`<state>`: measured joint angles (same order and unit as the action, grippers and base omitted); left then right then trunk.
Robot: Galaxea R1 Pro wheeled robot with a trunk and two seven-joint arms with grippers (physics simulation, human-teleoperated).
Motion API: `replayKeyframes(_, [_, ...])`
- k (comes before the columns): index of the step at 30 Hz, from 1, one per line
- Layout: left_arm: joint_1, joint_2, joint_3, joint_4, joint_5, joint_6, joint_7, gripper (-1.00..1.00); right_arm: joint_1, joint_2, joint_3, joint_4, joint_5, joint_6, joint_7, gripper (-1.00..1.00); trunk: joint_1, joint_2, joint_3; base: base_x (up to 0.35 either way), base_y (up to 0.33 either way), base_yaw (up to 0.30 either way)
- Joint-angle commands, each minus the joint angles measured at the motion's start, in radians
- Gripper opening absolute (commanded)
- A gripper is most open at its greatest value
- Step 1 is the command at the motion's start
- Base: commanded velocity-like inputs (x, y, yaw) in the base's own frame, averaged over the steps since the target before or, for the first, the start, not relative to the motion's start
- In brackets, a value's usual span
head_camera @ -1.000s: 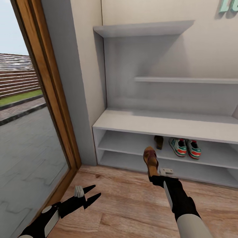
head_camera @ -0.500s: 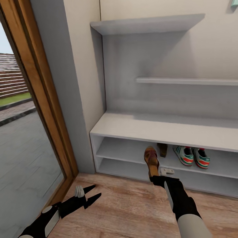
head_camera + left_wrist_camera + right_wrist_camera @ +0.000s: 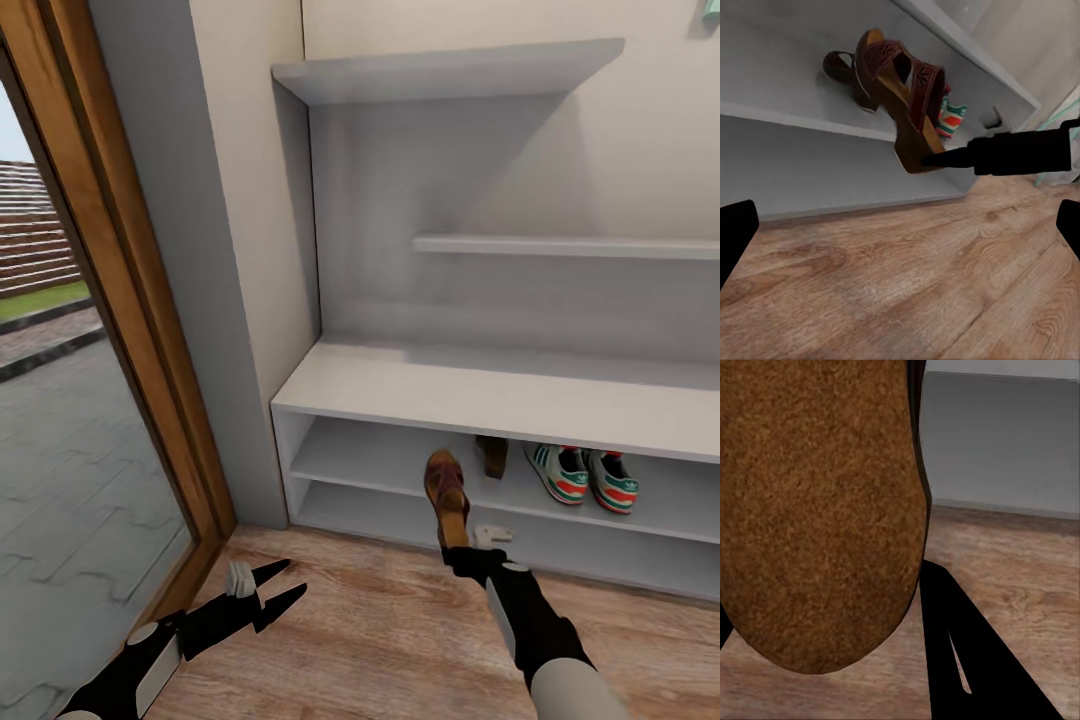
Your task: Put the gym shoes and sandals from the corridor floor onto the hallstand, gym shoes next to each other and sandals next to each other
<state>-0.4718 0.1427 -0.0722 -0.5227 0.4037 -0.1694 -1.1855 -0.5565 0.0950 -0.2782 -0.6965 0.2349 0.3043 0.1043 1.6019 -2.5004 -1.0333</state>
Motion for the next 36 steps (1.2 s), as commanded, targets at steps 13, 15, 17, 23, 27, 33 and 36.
replayKeyframes(13, [-0.001, 0.001, -0.008, 0.001, 0.007, -0.009, 0.001, 1.0, -0.001, 0.002, -0.008, 0.015, 0.006, -0.013, 0.009, -1.0, 0.0, 0.0, -0.001, 0.0, 0.0, 0.0])
replayKeyframes(15, [-0.001, 0.001, -0.008, 0.001, 0.007, -0.01, 0.001, 1.0, -0.001, 0.002, -0.009, 0.012, 0.007, -0.014, 0.009, -1.0, 0.0, 0.0, -0.001, 0.003, 0.0, 0.0])
replayKeyframes(17, [-0.001, 0.001, -0.008, 0.001, 0.007, -0.01, 0.001, 1.0, -0.001, 0.002, -0.008, 0.011, 0.006, -0.014, 0.008, -1.0, 0.0, 0.0, -0.001, 0.037, 0.0, 0.0])
replayKeyframes(23, [-0.001, 0.001, -0.008, 0.001, 0.007, -0.01, 0.001, 1.0, 0.0, 0.002, -0.009, 0.009, 0.006, -0.014, 0.009, -1.0, 0.0, 0.0, -0.001, 0.036, 0.0, 0.0])
replayKeyframes(27, [-0.001, 0.0, -0.009, 0.002, 0.007, -0.01, 0.001, 1.0, 0.0, 0.002, -0.009, 0.008, 0.006, -0.014, 0.009, -1.0, 0.0, 0.0, -0.001, 0.189, -0.047, 0.0])
replayKeyframes(33, [-0.001, -0.004, -0.011, 0.02, 0.005, -0.01, 0.001, 1.0, 0.0, 0.002, -0.009, 0.008, 0.006, -0.014, 0.009, -1.0, 0.0, 0.0, -0.001, 0.293, -0.097, 0.0])
replayKeyframes(36, [-0.001, -0.005, -0.012, 0.022, 0.004, -0.01, 0.001, 1.0, 0.0, 0.002, -0.009, 0.008, 0.006, -0.014, 0.009, -1.0, 0.0, 0.0, -0.001, 0.329, -0.053, 0.0])
